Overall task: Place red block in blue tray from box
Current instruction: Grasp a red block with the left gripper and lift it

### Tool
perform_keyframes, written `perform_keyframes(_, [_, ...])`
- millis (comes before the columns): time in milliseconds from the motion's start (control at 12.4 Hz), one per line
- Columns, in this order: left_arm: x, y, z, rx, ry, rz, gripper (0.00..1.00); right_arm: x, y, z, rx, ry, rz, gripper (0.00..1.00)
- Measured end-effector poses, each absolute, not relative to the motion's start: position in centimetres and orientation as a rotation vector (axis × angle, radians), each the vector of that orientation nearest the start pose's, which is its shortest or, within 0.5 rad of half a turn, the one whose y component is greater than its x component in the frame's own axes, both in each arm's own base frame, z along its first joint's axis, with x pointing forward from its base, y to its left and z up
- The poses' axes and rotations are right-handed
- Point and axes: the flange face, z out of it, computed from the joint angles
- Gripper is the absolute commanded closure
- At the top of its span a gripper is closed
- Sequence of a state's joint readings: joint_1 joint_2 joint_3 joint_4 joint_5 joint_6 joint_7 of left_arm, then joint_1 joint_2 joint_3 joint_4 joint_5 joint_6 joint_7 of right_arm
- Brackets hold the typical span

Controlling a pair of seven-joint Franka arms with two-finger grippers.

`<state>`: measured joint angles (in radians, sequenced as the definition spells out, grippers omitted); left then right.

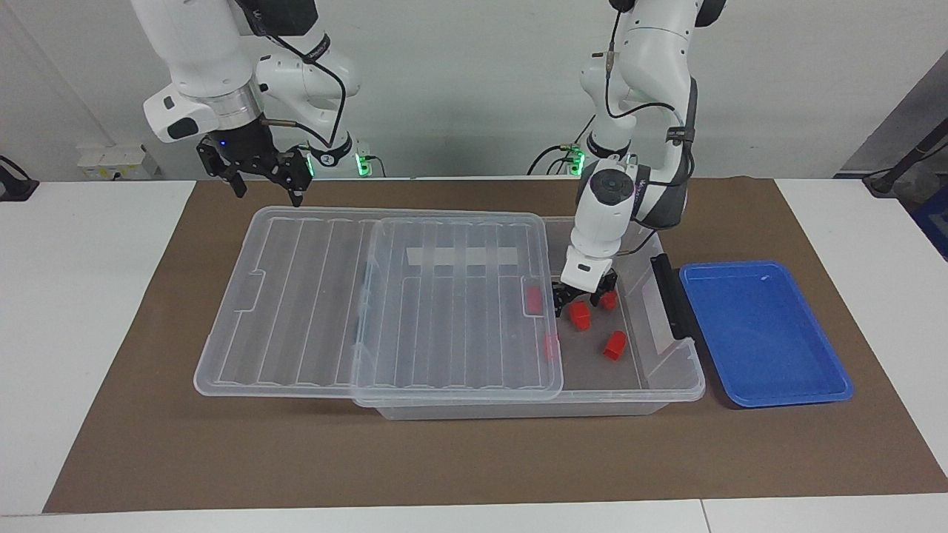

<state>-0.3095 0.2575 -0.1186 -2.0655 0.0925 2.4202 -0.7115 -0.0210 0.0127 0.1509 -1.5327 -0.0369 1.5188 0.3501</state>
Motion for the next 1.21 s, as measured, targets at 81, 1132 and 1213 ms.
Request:
perform_keyframes(81, [54.2, -24.5, 31.6, -3.142, -0.35, -0.16, 0.17, 55.0, 6.4, 63.1, -3.161, 0.362, 0.03, 0.0])
perform_keyframes(1132, [54.9, -24.5, 31.7, -3.106, -0.342, -0.067, 0.9, 55.1, 4.6, 62.6, -3.168, 0.295, 0.047, 0.0])
perform_keyframes(1213, [55.6, -24.6, 33.8, -3.077, -0.346, -0.013, 0.9, 55.1, 4.6, 62.6, -3.167, 0.309, 0.047, 0.0])
